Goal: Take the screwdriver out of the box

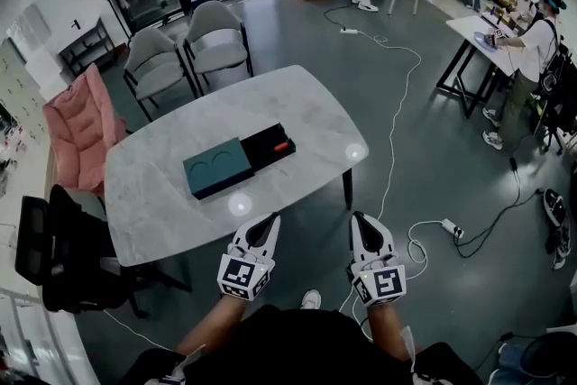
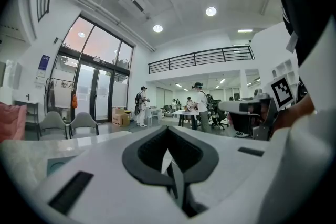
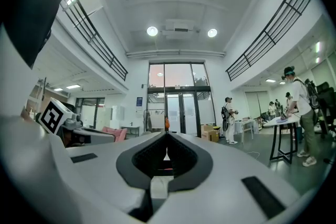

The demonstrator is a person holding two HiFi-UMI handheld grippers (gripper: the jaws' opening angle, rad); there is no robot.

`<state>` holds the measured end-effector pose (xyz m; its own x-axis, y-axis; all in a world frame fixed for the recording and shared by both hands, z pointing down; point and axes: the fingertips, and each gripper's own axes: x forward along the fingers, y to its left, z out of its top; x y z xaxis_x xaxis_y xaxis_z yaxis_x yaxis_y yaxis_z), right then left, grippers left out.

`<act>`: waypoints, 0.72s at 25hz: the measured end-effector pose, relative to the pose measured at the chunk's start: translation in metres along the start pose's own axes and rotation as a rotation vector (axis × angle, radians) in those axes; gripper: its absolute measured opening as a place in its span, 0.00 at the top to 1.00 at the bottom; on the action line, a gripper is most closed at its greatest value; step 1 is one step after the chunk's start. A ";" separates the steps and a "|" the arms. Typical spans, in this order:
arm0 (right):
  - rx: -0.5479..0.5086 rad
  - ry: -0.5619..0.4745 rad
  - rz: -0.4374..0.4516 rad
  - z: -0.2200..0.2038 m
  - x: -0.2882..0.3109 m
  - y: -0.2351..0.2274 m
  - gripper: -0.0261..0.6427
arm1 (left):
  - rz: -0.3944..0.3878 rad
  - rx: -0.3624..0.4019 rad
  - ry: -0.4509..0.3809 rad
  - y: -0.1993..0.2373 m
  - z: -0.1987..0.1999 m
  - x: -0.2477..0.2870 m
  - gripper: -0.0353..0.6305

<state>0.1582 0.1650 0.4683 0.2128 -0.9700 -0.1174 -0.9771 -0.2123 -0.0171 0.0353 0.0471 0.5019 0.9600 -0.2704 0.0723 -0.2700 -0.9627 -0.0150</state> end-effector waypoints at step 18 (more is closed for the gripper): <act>0.033 -0.005 0.121 0.000 0.105 0.003 0.93 | 0.079 -0.023 -0.012 0.068 0.015 0.045 0.94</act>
<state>0.1779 0.0622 0.4556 0.0929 -0.9877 -0.1257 -0.9954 -0.0892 -0.0346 0.0611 -0.0307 0.4890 0.9365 -0.3457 0.0594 -0.3464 -0.9381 0.0026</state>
